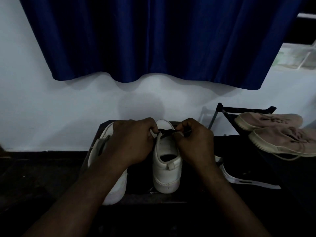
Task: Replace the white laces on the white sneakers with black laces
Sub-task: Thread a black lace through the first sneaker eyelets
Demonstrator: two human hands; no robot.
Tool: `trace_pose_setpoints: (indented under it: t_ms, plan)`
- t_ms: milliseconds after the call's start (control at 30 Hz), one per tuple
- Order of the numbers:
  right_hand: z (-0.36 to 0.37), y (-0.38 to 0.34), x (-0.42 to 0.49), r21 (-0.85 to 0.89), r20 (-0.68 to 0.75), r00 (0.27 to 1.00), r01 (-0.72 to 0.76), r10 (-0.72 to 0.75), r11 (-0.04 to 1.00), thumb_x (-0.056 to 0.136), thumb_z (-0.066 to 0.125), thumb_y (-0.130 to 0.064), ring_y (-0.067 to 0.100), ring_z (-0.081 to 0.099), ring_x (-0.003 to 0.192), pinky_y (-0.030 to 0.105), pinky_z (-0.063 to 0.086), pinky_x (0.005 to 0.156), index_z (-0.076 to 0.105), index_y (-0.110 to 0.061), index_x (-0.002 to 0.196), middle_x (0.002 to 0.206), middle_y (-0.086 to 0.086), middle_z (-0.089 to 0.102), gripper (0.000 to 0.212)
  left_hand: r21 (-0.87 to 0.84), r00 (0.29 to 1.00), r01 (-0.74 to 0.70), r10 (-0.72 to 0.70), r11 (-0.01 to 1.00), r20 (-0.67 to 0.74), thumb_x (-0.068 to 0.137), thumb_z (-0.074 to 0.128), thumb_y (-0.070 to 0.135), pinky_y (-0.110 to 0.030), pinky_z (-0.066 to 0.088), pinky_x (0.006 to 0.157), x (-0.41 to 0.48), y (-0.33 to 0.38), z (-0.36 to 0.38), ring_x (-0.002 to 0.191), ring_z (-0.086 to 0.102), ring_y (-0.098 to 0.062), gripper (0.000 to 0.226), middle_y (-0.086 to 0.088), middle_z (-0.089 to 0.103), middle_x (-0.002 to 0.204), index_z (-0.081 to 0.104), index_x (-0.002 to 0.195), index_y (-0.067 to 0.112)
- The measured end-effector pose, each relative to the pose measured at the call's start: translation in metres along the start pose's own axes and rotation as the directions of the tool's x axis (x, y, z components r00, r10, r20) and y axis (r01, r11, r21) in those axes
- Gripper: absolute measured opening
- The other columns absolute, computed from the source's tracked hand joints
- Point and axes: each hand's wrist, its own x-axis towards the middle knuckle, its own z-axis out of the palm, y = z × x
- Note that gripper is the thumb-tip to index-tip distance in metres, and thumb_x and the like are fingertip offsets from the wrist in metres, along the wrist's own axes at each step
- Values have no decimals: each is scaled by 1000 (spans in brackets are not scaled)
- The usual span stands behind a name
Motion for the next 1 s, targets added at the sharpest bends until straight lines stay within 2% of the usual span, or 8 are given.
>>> trace_pose_setpoints:
  t_ms: [167,267,433,533,700,800,867,1000]
  plan:
    - [-1,-2,0,12,23,1000,-2,2,1000,78,78,-15,0,63,69,9,43,57,70,-26,81,72,-14,68,14,71,995,56,-61,996,81,90,63,31,-42,49,97,0,2,-2,105,66,-12,23,17,71,103,62,110,41]
    - [-2,-1,0,43,40,999,-10,8,999,78,78,-13,2,64,69,9,43,57,71,-26,81,72,-13,69,15,93,983,104,-117,990,140,82,58,41,-46,48,97,-1,5,-3,106,65,-21,18,11,70,106,60,100,45]
    - [-3,-2,0,62,52,999,-11,7,998,78,77,-11,4,65,69,22,52,63,71,-25,83,74,-12,70,16,113,982,152,-163,982,96,90,63,46,-45,42,105,-1,5,-11,112,61,-19,16,14,71,106,72,101,38]
    - [-4,-2,1,69,82,997,-5,-1,998,78,75,-11,4,65,71,22,52,66,71,-26,86,78,-11,71,18,125,986,153,-161,980,50,92,59,43,-38,39,96,0,3,-12,109,57,-19,17,12,67,98,68,80,35]
    - [-8,-8,0,278,168,985,-11,-37,960,82,72,3,8,68,84,24,56,76,71,-21,97,94,-7,74,28,-294,962,270,-245,917,118,88,63,30,-23,45,72,5,3,-16,77,65,-9,23,6,73,81,74,70,22]
    - [-7,-16,-2,401,127,989,23,-80,916,85,69,5,4,71,94,25,58,84,71,-17,99,100,-7,77,26,-757,941,311,-300,575,159,88,56,9,-24,52,65,8,5,-25,61,68,-17,27,-8,73,67,71,66,4]
    - [-5,-20,-3,445,101,986,73,-131,893,87,69,-2,8,71,102,33,58,92,71,-18,102,104,-6,77,22,-893,940,247,-318,375,126,88,50,-1,-23,53,62,9,3,-31,58,65,-19,26,-15,69,67,69,70,-1]
    - [-2,-32,-6,477,136,958,162,-254,864,93,71,-11,16,66,119,50,56,97,64,-28,122,119,-11,74,35,-878,982,32,-181,477,-62,97,59,7,-22,51,63,8,2,-39,59,59,-17,27,-12,65,63,76,76,3]
